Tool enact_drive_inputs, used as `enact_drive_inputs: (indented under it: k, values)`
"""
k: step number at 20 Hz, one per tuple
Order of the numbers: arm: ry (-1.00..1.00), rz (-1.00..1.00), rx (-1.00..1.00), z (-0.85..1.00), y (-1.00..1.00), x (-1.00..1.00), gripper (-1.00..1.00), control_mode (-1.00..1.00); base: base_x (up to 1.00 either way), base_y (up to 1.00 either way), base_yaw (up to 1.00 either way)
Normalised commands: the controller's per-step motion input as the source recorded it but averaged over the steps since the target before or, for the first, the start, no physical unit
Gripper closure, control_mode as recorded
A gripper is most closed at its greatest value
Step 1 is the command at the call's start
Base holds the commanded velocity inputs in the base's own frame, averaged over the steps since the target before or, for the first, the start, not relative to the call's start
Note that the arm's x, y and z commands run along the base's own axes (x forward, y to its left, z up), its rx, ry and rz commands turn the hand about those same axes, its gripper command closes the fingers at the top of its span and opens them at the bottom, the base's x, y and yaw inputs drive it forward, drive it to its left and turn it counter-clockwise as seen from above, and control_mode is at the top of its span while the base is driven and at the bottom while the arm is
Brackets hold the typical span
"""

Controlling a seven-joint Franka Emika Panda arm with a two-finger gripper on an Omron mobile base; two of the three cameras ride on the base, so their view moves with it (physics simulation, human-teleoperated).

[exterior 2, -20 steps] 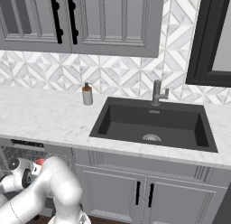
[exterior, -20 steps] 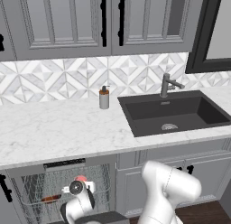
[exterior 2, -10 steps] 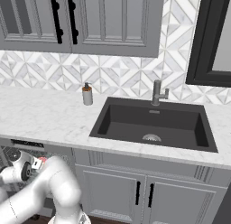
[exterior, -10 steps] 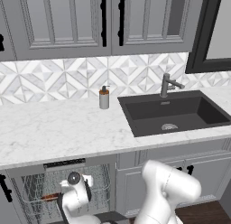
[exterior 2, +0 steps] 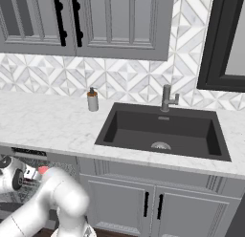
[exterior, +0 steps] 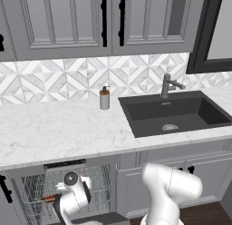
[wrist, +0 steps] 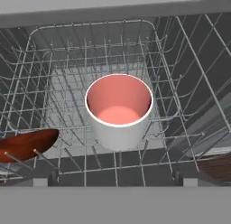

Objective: Pick up the cup and bowl from the counter, place them in the dishwasher, and close the dishwasher door.

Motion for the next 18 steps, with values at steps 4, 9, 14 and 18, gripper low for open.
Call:
enact_drive_inputs:
  k: [4, 9, 14, 18]
  values:
    - [0.07, 0.0, 0.09, 0.29, 0.17, -0.36, -1.0, -1.0, 0.0, 0.0, 0.0]
    - [0.1, -0.03, 0.22, 0.8, 0.04, -0.69, -1.0, -1.0, 0.0, 0.0, 0.0]
    - [0.1, 0.0, 0.13, 0.76, 0.32, -1.0, -1.0, -1.0, 0.0, 0.0, 0.0]
    - [0.0, 0.01, 0.03, 0.86, 0.29, -1.0, -1.0, -1.0, 0.0, 0.0, 0.0]
